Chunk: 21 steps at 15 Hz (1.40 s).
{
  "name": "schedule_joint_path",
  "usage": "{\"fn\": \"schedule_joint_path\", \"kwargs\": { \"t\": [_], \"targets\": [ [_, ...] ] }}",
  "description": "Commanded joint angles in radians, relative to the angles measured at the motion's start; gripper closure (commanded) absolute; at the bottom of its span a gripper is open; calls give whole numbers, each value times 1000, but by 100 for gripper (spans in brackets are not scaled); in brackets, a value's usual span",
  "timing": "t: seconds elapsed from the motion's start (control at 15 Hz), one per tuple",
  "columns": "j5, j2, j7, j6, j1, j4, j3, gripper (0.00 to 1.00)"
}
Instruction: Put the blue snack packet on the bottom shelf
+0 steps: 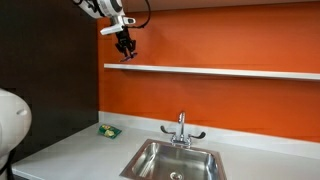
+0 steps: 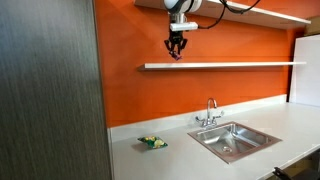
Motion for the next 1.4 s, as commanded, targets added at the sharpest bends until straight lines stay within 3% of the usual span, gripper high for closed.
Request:
{"fn": "schedule_joint_path", "kwargs": {
  "t": [0.0,0.67,1.33],
  "targets": [
    [-6,79,-38,-48,25,107,-30,87],
    [4,193,-79,-81,40,231,-69,87],
    [1,280,-97,-103,22,327,-54,87]
  ]
}}
